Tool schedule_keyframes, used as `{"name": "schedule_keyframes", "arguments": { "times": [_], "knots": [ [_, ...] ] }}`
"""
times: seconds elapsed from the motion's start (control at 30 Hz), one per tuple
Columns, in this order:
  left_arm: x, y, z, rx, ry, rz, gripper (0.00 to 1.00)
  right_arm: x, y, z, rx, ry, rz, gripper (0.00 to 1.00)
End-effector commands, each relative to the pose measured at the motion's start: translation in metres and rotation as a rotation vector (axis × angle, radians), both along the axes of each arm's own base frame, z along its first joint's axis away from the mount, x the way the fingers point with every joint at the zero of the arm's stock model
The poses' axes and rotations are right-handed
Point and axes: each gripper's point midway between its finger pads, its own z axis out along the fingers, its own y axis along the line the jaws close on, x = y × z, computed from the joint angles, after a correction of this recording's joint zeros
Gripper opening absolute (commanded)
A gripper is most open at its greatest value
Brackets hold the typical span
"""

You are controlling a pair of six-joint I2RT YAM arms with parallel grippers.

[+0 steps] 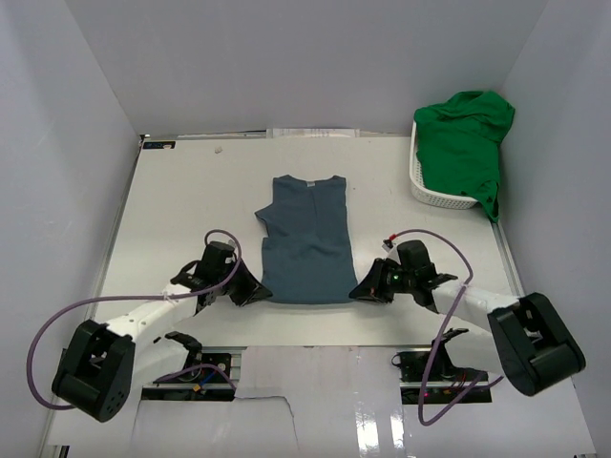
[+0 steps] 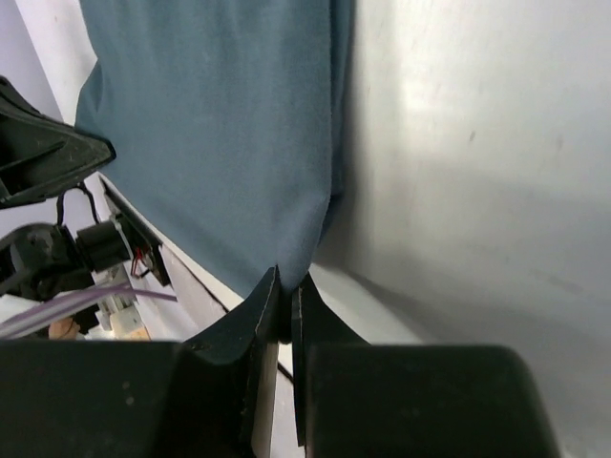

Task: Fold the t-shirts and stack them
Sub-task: Grab one side of the 2/3 rectangular tshirt with both arms, then fold the long partially folded tshirt into a neat square

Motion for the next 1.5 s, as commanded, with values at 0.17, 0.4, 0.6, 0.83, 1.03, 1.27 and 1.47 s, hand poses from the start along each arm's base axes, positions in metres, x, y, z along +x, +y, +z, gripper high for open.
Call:
{"name": "schedule_keyframes", "arguments": {
  "times": [0.17, 0.4, 0.6, 0.83, 1.03, 1.27, 1.47],
  "knots": [
    [-0.025, 0.015, 0.002, 0.053, 0.025, -0.007, 0.00, -0.041, -0.021, -0.005, -0.047, 0.073, -0.037, 0.08],
    [-0.030, 0.008, 0.018, 0.000, 0.031, -0.016, 0.00, -0.052, -0.020, 0.005, -0.014, 0.086, -0.032, 0.08],
    [-0.027, 0.012, 0.046, 0.012, -0.014, -0.011, 0.00, -0.048, -0.018, 0.025, -0.011, 0.048, -0.022, 0.08],
    [-0.019, 0.013, 0.065, 0.024, -0.048, -0.003, 0.00, -0.037, -0.013, 0.045, 0.000, 0.006, -0.012, 0.08],
    [-0.003, 0.009, 0.095, 0.021, -0.103, 0.006, 0.00, -0.014, -0.008, 0.088, -0.022, -0.083, 0.001, 0.08],
    [0.024, 0.002, 0.123, 0.047, -0.165, -0.002, 0.00, 0.012, 0.001, 0.122, -0.024, -0.163, 0.016, 0.08],
    [0.056, -0.003, 0.132, 0.077, -0.214, -0.002, 0.00, 0.038, 0.008, 0.134, -0.043, -0.200, 0.031, 0.08]
  ]
}}
